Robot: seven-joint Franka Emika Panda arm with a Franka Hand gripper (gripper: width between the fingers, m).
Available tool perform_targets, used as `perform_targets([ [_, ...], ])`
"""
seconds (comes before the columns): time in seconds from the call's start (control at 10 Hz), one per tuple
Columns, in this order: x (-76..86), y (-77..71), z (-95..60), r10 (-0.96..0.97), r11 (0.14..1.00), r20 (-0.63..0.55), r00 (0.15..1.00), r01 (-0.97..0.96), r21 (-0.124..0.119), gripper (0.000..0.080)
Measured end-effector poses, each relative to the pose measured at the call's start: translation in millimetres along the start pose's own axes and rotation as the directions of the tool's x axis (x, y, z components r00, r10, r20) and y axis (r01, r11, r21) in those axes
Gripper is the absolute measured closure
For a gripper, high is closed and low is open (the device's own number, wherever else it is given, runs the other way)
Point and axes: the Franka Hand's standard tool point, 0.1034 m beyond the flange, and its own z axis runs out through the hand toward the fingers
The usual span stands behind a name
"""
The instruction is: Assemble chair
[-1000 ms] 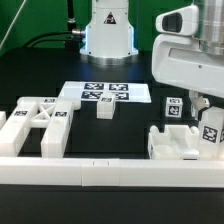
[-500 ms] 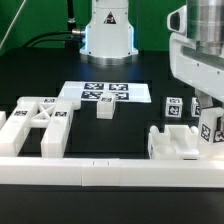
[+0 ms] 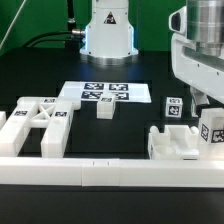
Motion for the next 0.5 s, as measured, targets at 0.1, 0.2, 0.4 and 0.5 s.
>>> perform_targets([
  [0.1, 0.0, 0.2, 0.4, -0.066, 0.998, 0.000, 0.998, 0.066, -0.001, 0.0160],
  [0.2, 0.1, 0.3, 0.6, -0.163, 0.987, 0.000, 0.987, 0.163, -0.001, 0.0160],
  [0.4, 0.5, 1.0, 0.8, -0.301, 0.954, 0.001, 0.954, 0.301, -0.007, 0.0151],
  [0.5, 1.5, 2.8, -0.1, -0.455, 0.890, 0.017, 0.890, 0.455, -0.036, 0.0150],
])
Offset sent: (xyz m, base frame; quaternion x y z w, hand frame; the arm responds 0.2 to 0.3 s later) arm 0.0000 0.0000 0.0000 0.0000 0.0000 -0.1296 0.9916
